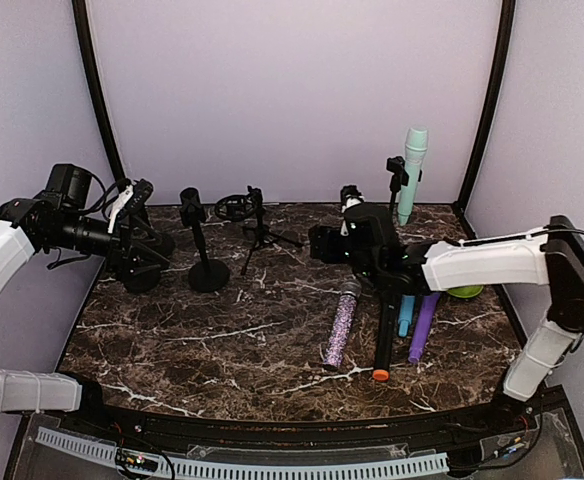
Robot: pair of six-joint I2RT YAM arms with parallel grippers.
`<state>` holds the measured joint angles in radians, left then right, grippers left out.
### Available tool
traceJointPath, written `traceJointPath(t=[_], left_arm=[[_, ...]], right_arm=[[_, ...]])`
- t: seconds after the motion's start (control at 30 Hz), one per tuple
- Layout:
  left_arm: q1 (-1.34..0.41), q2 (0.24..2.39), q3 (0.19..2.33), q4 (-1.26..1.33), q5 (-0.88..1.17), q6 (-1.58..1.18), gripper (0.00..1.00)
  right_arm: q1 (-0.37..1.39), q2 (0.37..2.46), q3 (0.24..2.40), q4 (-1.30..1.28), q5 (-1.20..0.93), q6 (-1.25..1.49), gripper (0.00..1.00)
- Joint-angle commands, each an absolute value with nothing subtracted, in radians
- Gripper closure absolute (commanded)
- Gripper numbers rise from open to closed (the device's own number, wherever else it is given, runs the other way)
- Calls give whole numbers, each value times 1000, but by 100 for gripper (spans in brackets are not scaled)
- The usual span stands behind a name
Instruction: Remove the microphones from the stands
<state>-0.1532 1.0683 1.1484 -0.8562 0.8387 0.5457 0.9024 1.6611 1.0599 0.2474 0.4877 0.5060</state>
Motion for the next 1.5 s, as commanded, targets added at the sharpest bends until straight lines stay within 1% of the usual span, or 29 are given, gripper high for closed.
traceJointPath(t=[0.0,0.13,0.27,0.4,0.57,0.73,1.0,1.13,1.2,1.37,1.47], left_arm=[[-144,1078,1166,-856,865,545,8],[-145,1090,1172,-851,878,543,7],[-145,1093,1173,-848,881,538,7],[-145,1088,1179,-855,877,546,8],[-143,1086,1180,-855,883,543,7],[-143,1082,1182,-853,884,540,7],[-144,1077,1185,-856,879,537,8],[-145,1076,1189,-858,878,537,7],[-144,1073,1186,-861,876,538,7],[-144,1068,1184,-859,872,537,8],[-145,1065,1185,-859,871,535,7]], right_arm=[[900,1490,960,181,696,441,13],[877,1341,923,112,786,341,10],[809,1249,915,72,768,280,10],[734,1200,923,69,714,193,10],[640,1211,978,63,625,105,10],[574,1252,1025,99,564,44,13],[540,1316,1079,154,468,-29,18],[526,1345,1099,162,448,-43,23],[524,1348,1100,175,438,-55,29],[517,1360,1109,197,424,-79,51],[517,1369,1127,220,408,-98,60]])
